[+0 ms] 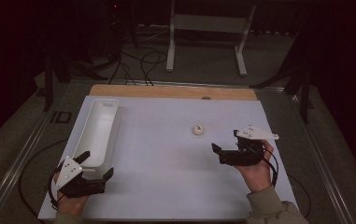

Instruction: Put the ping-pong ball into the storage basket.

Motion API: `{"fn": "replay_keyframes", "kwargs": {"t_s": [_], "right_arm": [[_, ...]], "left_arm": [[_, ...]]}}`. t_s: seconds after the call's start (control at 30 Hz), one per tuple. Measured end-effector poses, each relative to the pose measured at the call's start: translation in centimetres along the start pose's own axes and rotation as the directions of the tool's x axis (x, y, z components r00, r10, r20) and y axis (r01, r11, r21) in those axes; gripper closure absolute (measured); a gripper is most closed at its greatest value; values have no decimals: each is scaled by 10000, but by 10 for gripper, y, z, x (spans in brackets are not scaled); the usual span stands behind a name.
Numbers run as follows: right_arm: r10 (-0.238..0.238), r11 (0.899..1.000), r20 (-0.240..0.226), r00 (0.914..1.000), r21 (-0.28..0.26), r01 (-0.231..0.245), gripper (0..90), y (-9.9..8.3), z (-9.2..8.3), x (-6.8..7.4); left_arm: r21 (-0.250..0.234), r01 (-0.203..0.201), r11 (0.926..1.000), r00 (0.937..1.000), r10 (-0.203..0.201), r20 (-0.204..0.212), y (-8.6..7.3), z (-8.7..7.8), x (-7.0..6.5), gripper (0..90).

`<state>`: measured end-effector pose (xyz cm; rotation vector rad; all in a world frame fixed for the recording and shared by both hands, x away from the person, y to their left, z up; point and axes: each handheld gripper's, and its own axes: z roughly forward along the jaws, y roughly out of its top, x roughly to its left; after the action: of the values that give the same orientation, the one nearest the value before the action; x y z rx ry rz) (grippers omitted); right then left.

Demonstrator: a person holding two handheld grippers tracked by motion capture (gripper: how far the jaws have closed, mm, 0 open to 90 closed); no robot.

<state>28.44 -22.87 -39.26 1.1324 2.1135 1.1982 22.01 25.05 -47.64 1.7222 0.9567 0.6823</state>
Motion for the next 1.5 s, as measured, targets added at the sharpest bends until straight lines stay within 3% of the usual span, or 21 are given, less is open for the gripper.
{"fn": "replay_keyframes", "kwargs": {"t_s": [0.7,1.5], "right_arm": [[-201,9935,-11,9998,1121,201,73,16,15,-5],[-393,9646,149,9991,2614,341,72,40,47,-19]], "left_arm": [[-27,-13,10000,10000,13,8,0,0,0,0],[-8,-51,10000,10000,51,38,0,0,-1,0]]}}
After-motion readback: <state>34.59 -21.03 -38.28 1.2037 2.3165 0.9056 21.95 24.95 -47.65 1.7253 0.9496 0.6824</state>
